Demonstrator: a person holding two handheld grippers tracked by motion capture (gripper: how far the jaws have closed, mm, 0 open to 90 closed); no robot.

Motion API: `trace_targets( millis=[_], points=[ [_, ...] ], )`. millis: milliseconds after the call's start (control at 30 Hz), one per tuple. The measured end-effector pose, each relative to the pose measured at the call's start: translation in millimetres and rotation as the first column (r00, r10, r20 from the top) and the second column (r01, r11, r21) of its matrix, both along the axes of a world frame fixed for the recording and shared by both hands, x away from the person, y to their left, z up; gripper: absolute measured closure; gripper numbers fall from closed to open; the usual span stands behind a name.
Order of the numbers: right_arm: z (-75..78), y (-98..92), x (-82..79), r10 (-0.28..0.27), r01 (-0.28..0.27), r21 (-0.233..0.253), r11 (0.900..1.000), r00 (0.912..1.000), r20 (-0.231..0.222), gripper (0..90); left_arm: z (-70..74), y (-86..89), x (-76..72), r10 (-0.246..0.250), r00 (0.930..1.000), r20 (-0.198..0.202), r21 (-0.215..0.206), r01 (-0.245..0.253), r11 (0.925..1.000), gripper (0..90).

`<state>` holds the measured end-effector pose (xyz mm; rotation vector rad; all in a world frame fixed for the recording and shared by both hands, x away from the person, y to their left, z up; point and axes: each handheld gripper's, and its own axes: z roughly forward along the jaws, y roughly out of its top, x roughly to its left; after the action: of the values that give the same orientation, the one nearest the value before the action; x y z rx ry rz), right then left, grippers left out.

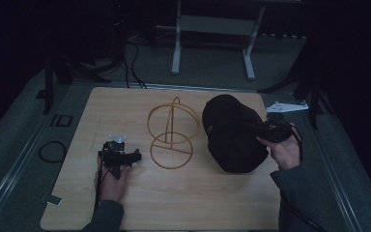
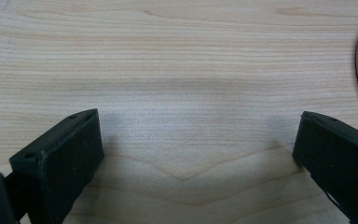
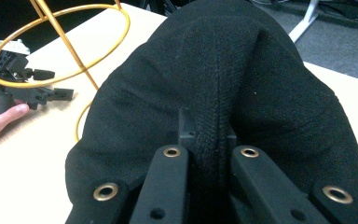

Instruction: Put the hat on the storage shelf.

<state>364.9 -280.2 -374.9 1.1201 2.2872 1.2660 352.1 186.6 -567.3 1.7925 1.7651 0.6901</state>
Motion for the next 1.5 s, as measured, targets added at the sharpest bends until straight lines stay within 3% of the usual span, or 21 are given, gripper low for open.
trace_targets(
  millis=[700, 1100, 1500],
  points=[
    [43.7, 8.7, -1.1, 0.077, -0.073, -0.112, 0.991, 0.9965, 0.032, 87.8, 0.0, -0.1, 0.1, 0.001, 1.0000, 0.001, -0.001, -0.001, 1.0000, 1.1],
    [58.2, 14.6, 5.1, 0.129, -0.121, -0.197, 0.973, 0.9914, 0.025, 87.7, 0.1, 0.2, 0.0, -0.001, 1.0000, -0.002, 0.002, 0.001, 1.0000, 1.2],
    [83.7, 19.5, 7.9, 0.205, -0.191, -0.246, 0.950, 0.9782, 0.032, 87.7, 0.2, 0.1, 0.0, -0.001, 1.0000, -0.002, 0.002, 0.001, 1.0000, 1.2]
  ],
)
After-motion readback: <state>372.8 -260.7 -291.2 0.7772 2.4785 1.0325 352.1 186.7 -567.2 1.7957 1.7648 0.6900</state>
